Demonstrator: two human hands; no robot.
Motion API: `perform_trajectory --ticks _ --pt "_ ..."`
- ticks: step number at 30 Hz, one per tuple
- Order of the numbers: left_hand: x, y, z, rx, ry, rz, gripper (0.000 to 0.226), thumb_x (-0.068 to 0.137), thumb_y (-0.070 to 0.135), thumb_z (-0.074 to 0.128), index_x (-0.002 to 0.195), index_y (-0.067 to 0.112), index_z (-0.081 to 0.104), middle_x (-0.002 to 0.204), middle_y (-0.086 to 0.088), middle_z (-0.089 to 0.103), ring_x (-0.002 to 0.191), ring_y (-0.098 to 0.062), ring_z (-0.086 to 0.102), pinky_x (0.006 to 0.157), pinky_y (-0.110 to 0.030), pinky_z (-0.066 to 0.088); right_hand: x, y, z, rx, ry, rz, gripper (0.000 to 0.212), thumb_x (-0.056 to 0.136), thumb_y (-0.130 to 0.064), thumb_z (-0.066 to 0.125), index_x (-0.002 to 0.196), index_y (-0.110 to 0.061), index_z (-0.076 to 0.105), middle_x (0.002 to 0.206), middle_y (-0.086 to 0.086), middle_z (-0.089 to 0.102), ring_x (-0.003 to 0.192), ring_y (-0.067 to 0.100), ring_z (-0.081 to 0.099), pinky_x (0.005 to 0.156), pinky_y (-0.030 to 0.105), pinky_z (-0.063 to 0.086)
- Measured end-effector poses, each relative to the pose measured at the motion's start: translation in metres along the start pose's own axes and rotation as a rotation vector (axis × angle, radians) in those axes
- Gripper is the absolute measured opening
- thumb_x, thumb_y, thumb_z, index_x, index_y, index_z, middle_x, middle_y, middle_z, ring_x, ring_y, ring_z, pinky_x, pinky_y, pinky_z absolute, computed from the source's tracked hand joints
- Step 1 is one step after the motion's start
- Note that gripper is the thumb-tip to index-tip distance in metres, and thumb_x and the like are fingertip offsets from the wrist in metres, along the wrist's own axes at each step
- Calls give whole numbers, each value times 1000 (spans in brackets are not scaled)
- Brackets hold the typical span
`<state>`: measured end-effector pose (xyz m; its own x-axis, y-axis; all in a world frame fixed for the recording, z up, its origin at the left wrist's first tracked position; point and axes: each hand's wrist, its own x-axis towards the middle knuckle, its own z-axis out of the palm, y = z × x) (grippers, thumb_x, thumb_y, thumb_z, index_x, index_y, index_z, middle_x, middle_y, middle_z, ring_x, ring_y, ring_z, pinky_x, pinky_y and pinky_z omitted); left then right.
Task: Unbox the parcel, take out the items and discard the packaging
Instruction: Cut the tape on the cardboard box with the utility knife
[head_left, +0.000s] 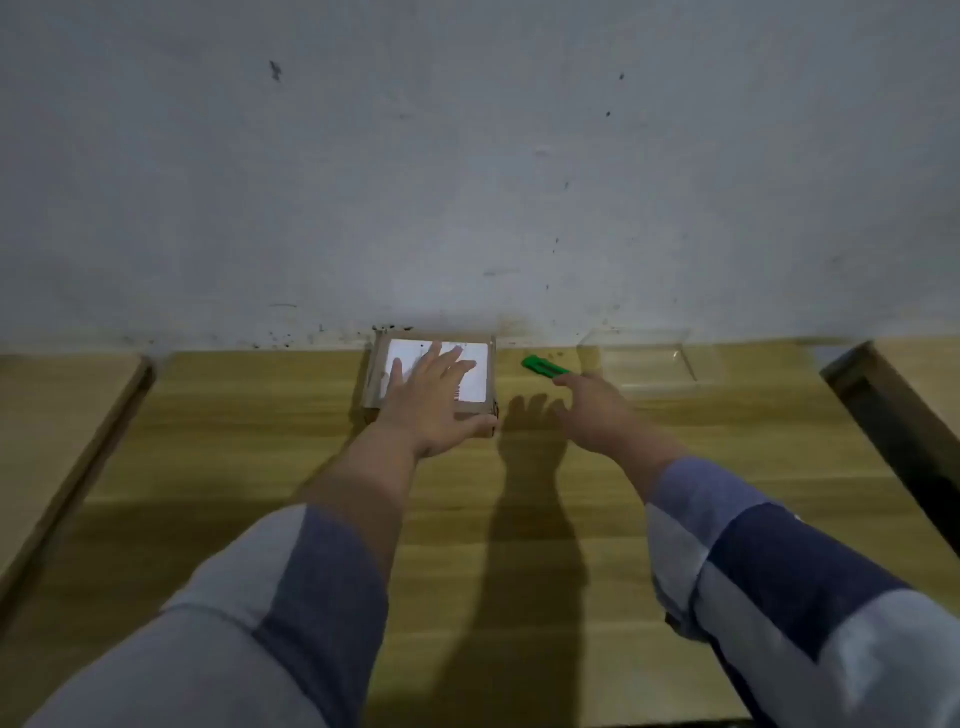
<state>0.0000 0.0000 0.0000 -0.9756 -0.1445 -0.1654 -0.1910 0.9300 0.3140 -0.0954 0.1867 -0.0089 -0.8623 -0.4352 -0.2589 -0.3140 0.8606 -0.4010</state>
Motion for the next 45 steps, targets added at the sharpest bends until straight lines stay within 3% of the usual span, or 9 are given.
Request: perform_trajectory --ticks 8,14,19,23,26,31,37,41,45 --pt "54 -50 22 95 -21 58 115 64 92 36 153 30 -2 162 11 -9 147 -7 -15 118 -50 -11 62 15 35 -145 46 188 60 90 -12 45 146 -17 25 157 12 19 144 33 21 115 47 24" --pt "60 -56 33 158 63 84 117 59 97 16 153 30 1 161 13 -7 148 -8 -13 119 -53 -6 71 18 48 -257 166 248 50 90 -6 42 138 -18 37 139 14 41 128 36 37 104 49 32" --pt "61 -57 34 182 67 90 116 60 96 17 153 29 0 162 12 -8 148 -9 -13 119 -53 -7 73 7 52 44 156 284 50 84 -6 53 133 -10 42 132 15 44 117 37 49 97 48 47" --pt "57 -56 34 193 65 97 113 62 94 11 153 28 0 162 11 -9 148 -9 -14 119 -52 -7 61 -9 43 400 77 301 50 89 -10 54 136 -9 38 120 17 56 81 30 65 62 33 59" --pt "46 -47 38 184 65 85 110 65 92 13 153 28 0 162 11 -8 148 -10 -13 119 -53 -7 42 -16 31 730 -41 363 49 93 -4 46 139 -15 33 107 16 55 55 18 55 37 22 47" --pt "21 -21 52 172 73 70 108 68 91 15 153 27 0 162 10 -8 148 -12 -13 118 -54 -7 5 -13 12 917 -204 378 52 93 4 41 137 -21 29 91 8 48 67 18 52 62 33 52" --pt "-12 8 68 175 70 52 108 68 92 16 153 27 -1 162 11 -10 148 -10 -15 118 -53 -8 -41 3 -7 949 -237 275 66 92 15 37 144 -24 23 102 13 47 72 17 49 67 34 52" --pt "-22 15 73 178 79 36 110 66 92 13 153 26 -1 162 10 -10 148 -11 -15 118 -54 -8 -68 10 -3 709 -103 216 64 96 1 38 150 -26 15 104 13 55 66 16 49 56 29 47" --pt "-23 17 73 189 87 36 110 68 92 15 154 25 1 162 8 -8 148 -12 -13 118 -55 -7 -76 12 12 555 126 161 54 97 -10 42 147 -29 29 92 6 61 61 11 53 55 30 48"
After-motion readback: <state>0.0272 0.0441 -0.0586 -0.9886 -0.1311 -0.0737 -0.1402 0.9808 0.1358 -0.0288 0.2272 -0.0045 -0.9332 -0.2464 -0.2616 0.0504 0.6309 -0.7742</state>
